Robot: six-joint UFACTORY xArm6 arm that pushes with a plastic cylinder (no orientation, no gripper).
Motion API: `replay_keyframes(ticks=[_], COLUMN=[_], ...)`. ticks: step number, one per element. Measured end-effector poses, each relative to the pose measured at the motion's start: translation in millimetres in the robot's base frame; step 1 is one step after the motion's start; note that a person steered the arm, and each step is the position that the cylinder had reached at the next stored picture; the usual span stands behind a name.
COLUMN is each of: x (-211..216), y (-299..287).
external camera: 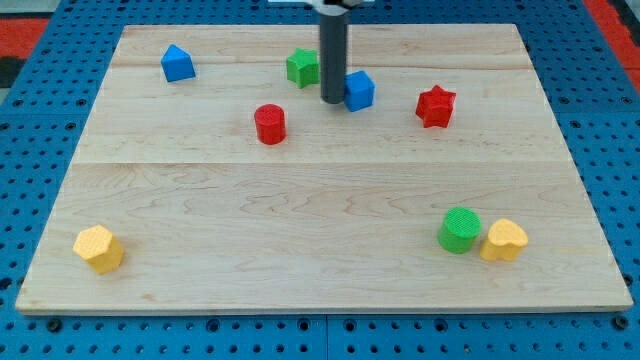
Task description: Move the blue cube closer to red star
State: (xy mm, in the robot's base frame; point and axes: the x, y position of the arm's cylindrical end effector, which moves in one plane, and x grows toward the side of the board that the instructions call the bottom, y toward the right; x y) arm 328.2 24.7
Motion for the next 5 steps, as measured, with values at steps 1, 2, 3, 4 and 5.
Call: replay_keyframes(ticks=[1,2,3,4,5], x=[-13,-5,6,7,5], y=[28,64,88,109,127])
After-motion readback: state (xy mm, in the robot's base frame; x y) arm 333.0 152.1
